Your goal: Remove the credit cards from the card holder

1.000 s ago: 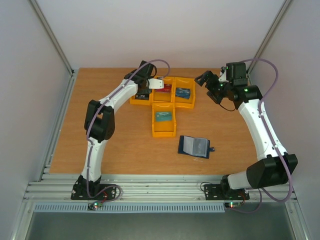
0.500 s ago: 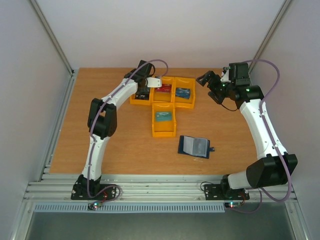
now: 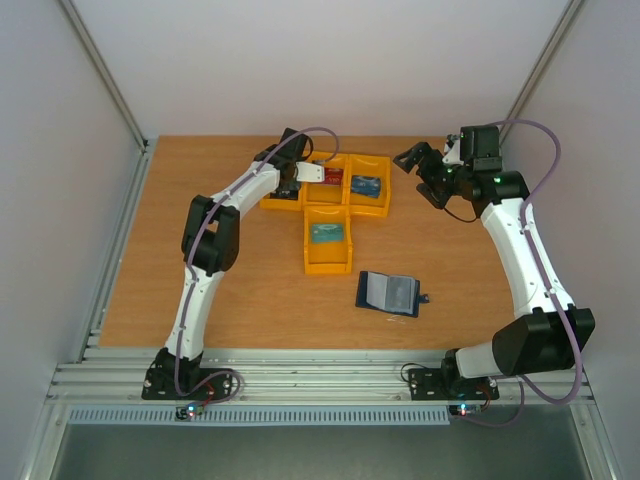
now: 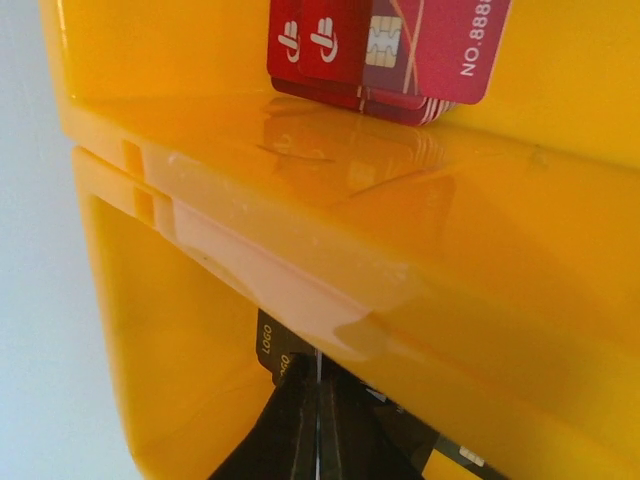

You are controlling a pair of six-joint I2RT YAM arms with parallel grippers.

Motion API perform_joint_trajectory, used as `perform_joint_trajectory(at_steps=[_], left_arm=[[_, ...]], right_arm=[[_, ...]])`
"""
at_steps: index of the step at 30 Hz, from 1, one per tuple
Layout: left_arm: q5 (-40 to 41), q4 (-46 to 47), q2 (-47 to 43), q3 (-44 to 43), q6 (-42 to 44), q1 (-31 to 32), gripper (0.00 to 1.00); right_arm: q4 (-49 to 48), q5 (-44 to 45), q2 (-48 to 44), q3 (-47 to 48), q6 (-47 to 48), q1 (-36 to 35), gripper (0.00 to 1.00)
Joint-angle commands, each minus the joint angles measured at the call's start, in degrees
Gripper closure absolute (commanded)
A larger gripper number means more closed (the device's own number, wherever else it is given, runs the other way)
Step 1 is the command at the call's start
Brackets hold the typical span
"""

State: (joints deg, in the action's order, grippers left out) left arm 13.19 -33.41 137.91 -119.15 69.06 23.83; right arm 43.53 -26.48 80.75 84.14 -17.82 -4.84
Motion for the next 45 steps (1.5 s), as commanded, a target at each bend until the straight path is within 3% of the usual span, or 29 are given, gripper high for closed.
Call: perform_joint_trajectory(at_steps=[1, 31, 33, 37, 45], left_arm=[[-0.38, 3.14, 1.03, -1.71, 0.79, -0.02, 1.00], [0.02, 8.90, 0.80, 3.89, 4.74, 0.03, 1.00], [-0.24, 8.37, 0.58, 4.20, 5.05, 0.00, 0.95], [-1.21, 6.50, -0.06, 4.19, 5.38, -0.02, 0.73], [-1.40, 5.42, -0.93, 2.38, 5.07, -0.02, 0.56]], right_arm=[[0.42, -1.29, 0.19, -0.12, 1.04, 0.62, 0.02], [0.38, -3.01, 0.07, -0.20, 0.91, 1.24, 0.01], [0.42, -3.10, 0.11, -0.23, 0.94, 1.28, 0.01], [0.41, -3.40, 0.03, -0.25, 0.96, 1.40, 0.02], [0.59, -3.34, -0.50, -0.30, 1.14, 1.51, 0.01]])
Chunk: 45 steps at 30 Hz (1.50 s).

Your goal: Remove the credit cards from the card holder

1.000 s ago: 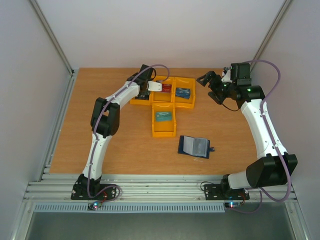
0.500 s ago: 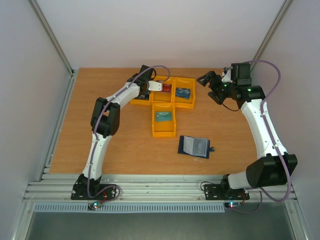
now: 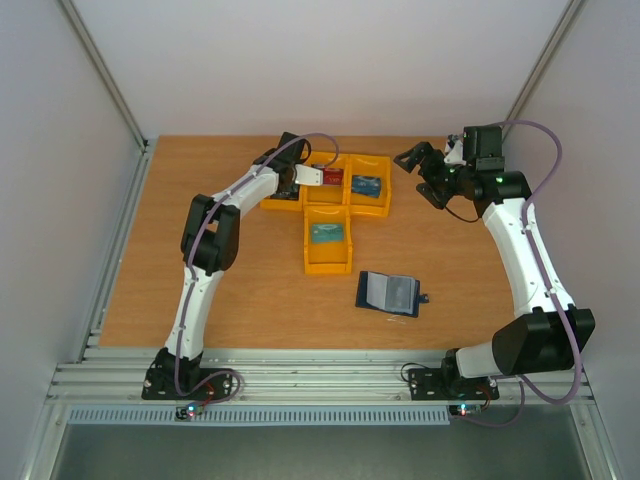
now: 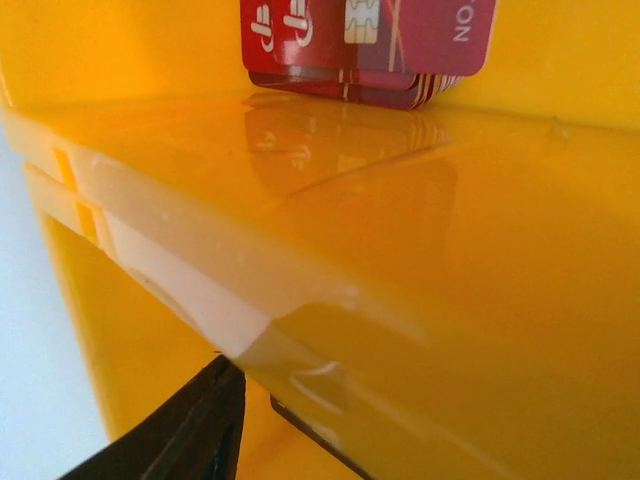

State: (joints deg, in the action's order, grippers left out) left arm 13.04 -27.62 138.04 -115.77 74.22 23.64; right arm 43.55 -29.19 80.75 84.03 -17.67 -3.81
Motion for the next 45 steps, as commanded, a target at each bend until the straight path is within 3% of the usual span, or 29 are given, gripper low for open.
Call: perform_joint_trajectory(at_steps=[1, 9, 15, 22, 27, 35, 45], left_arm=[[-1.24, -0.44, -1.21, -1.16, -0.24, 0.18, 0.54], [-1.00, -1.71, -3.32, -4.01, -1.91, 0.20, 0.43], [-2.30, -4.25, -10.00, -3.95, -6.84, 0.18, 0.30], [-3.37, -8.44, -20.32, 0.60, -15.84, 0.20, 0.15], [-7.11, -19.81, -25.86, -2.12, -28.66, 0.18, 0.13], [-24.36, -33.00, -37.31, 2.92, -52.04, 0.18, 0.11], [-32.28, -34.06, -45.08, 13.14, -62.40, 0.18, 0.11]], right_arm=[[0.57, -0.61, -0.63, -0.23, 1.05, 0.57, 0.02], [4.02, 1.03, -0.86, 1.69, 4.22, 0.74, 0.02], [15.44, 6.28, -0.05, 4.39, 11.46, 0.74, 0.02], [18.58, 10.98, -2.41, -5.29, 12.79, 0.09, 0.07], [17.41, 16.41, -0.95, -15.42, 10.24, -4.22, 0.12], [14.78, 23.61, 3.24, -26.44, 5.77, -13.79, 0.08], [10.86, 25.56, 12.45, -29.48, 3.65, -19.01, 0.06]])
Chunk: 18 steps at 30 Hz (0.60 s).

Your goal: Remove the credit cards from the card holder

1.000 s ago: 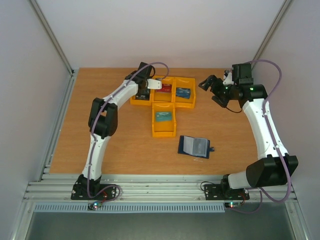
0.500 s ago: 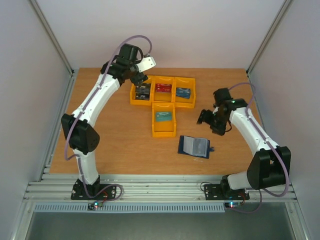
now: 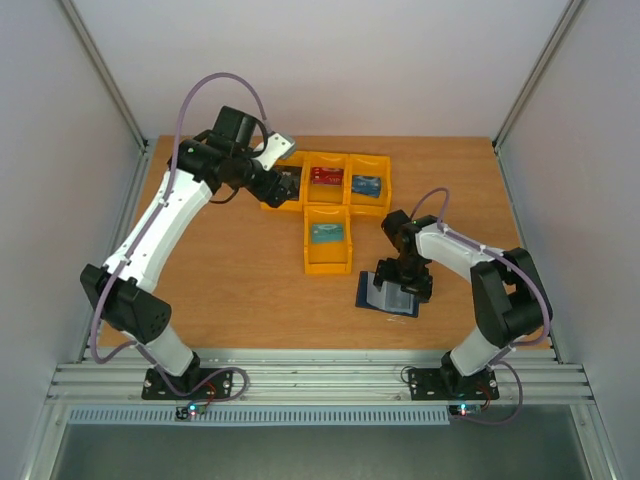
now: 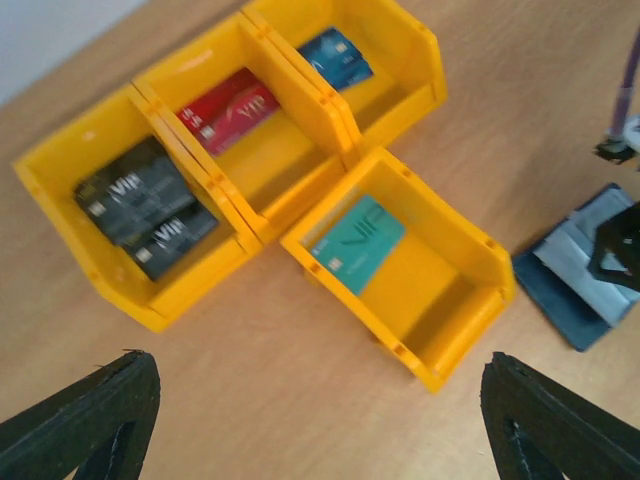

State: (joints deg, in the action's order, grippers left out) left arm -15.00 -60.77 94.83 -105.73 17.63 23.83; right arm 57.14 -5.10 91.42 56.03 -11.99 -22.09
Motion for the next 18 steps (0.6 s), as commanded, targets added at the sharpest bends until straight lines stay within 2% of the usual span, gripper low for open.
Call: perform_joint_trajectory(at_steps=[1, 8, 10, 14, 16, 18], left_arm=[[-4.32, -0.80, -2.12, 3.94, -5.95, -0.02, 0.12], [-4.63, -0.60, -3.16, 5.01, -6.02, -0.02, 0.11], [-4.75, -0.53, -3.33, 5.18, -6.09, -0.02, 0.11], [-5.57, -0.36, -3.52, 5.76, -6.30, -0.02, 0.11], [-5.71, -0.31, -3.59, 5.95, -6.38, -0.02, 0.11], [-5.74, -0.29, -3.48, 6.05, -6.42, -0.01, 0.11]], right_arm=[[-3.28, 1.11, 1.89, -1.94, -2.19, -0.84, 0.07], [-5.86, 1.78, 3.93, -4.11, -1.94, -1.12, 0.14], [-6.34, 1.31, 4.97, -4.22, -1.73, -1.14, 0.23], [-6.72, 1.67, 4.14, -4.32, -1.72, -1.12, 0.52], [-5.98, 2.36, 3.26, -3.91, -1.40, -1.17, 0.60], [-5.15, 3.10, 2.63, -3.38, -0.91, -1.12, 0.64]])
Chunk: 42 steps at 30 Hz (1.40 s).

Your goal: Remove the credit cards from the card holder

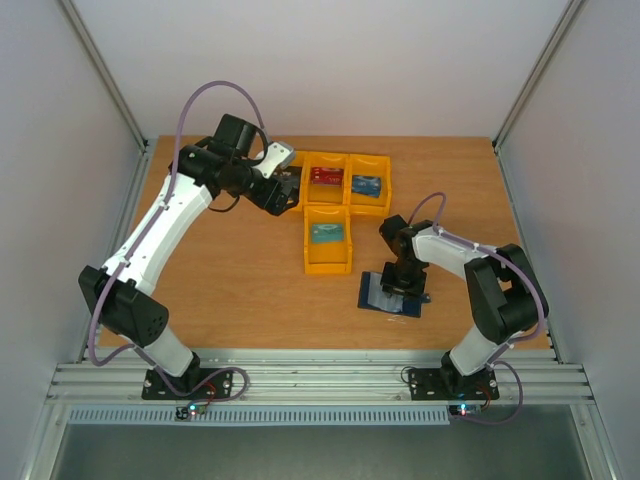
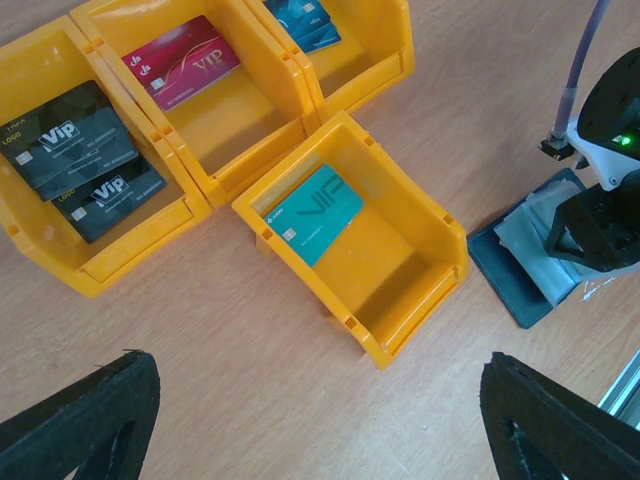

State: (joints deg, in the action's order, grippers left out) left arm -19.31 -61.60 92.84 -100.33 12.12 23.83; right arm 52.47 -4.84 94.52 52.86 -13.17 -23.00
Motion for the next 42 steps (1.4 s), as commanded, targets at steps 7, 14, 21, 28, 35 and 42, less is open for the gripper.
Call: perform_joint_trajectory(at_steps=[7, 14, 21, 28, 35, 42], left_arm=[[-3.52, 0.39, -1.55, 1.31, -1.12, -0.02, 0.12], [-8.14, -0.33, -1.58, 1.17, -1.64, -0.02, 0.12], [-22.57, -2.26, -1.79, -0.58, -3.81, 0.03, 0.06], [-36.64, 4.30, -1.40, 0.82, -16.02, 0.97, 0.01], [-37.81, 6.75, -1.17, -0.65, -22.08, 2.18, 0.01], [-38.90, 6.78, -1.87, -1.57, -23.02, 1.86, 0.01]], right_arm=[[1.93, 3.67, -4.18, 2.19, 1.62, -0.20, 0.76], [7.89, 5.54, -9.68, 8.54, 4.02, -0.20, 0.87], [20.04, 13.69, -13.37, 23.87, 5.51, -3.04, 0.94], [23.31, 17.08, -8.88, 44.64, 4.41, -15.16, 0.94], [22.08, 15.08, -0.31, 59.43, 4.74, -22.62, 0.93], [20.66, 10.49, 3.55, 64.32, 4.49, -23.88, 0.92]])
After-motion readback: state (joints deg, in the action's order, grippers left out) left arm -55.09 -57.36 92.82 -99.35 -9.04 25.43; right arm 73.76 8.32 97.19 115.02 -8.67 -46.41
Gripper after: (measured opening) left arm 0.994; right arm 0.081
